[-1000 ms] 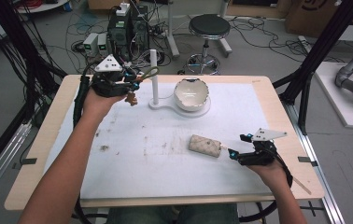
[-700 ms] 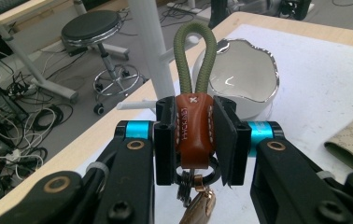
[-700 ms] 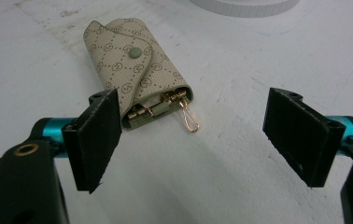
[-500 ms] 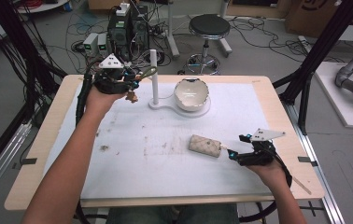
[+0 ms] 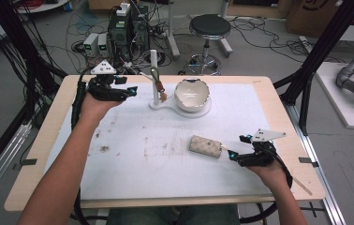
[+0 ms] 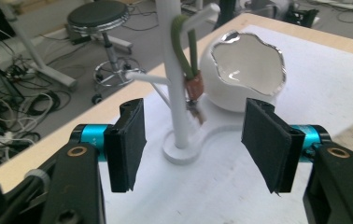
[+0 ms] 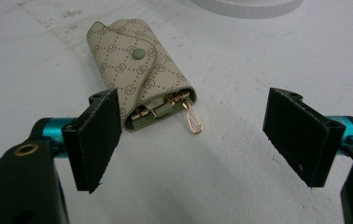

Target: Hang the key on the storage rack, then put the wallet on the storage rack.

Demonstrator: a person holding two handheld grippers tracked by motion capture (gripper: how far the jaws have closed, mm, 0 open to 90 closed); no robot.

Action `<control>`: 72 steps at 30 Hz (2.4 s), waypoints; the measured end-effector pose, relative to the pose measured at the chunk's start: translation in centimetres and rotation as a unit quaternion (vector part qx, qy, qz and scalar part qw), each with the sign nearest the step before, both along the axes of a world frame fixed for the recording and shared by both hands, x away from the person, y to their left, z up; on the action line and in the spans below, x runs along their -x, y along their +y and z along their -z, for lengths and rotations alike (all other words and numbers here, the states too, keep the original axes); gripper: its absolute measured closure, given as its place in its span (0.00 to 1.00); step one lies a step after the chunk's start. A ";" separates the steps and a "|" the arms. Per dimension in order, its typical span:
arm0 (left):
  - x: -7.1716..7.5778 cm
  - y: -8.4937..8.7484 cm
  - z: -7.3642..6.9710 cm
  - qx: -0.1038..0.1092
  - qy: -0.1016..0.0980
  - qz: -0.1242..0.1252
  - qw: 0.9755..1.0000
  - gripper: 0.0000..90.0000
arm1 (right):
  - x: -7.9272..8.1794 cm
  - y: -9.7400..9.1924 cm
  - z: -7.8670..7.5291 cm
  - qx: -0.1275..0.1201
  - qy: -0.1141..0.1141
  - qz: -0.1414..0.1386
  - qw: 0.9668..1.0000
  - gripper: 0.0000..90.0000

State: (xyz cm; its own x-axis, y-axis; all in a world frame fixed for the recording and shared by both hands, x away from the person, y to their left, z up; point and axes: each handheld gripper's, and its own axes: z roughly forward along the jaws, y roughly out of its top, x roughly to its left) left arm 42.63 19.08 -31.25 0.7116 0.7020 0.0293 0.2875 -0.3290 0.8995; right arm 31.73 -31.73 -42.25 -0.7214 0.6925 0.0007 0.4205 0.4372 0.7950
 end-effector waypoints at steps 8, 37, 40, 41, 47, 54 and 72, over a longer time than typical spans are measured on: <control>2.3 -0.6 2.1 0.007 0.027 0.042 0.999 0.36 | 0.1 -0.1 -0.1 -0.002 -0.002 0.000 1.000 0.22; 10.0 1.8 10.0 0.044 0.053 0.023 0.997 0.25 | -0.8 -0.3 0.2 -0.004 -0.001 0.002 1.000 0.22; 9.9 2.1 10.2 0.044 0.053 0.021 0.997 0.23 | -0.8 -0.3 0.2 -0.007 0.000 0.005 1.000 0.22; 9.9 2.2 10.3 0.045 0.051 0.019 0.997 0.23 | -0.8 -0.4 0.2 -0.008 0.000 0.006 1.000 0.22; 9.8 2.8 10.4 0.045 0.047 0.018 0.998 0.21 | -1.0 -0.4 0.2 -0.007 -0.002 0.009 1.000 0.22; 9.7 2.8 10.6 0.041 0.054 0.027 0.997 0.21 | -0.9 -0.5 0.2 -0.010 -0.001 0.009 1.000 0.22; 10.7 4.6 10.8 0.037 0.056 0.000 0.998 0.21 | -1.8 0.9 0.0 -0.016 -0.005 -0.017 1.000 0.22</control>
State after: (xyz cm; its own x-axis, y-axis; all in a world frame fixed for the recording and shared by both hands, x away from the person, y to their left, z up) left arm 31.89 23.72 -42.08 0.7072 0.6994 -0.1030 0.3882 -0.2624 0.8834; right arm 33.53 -30.87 -42.29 -0.7445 0.6674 0.0149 0.3982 0.4261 0.8123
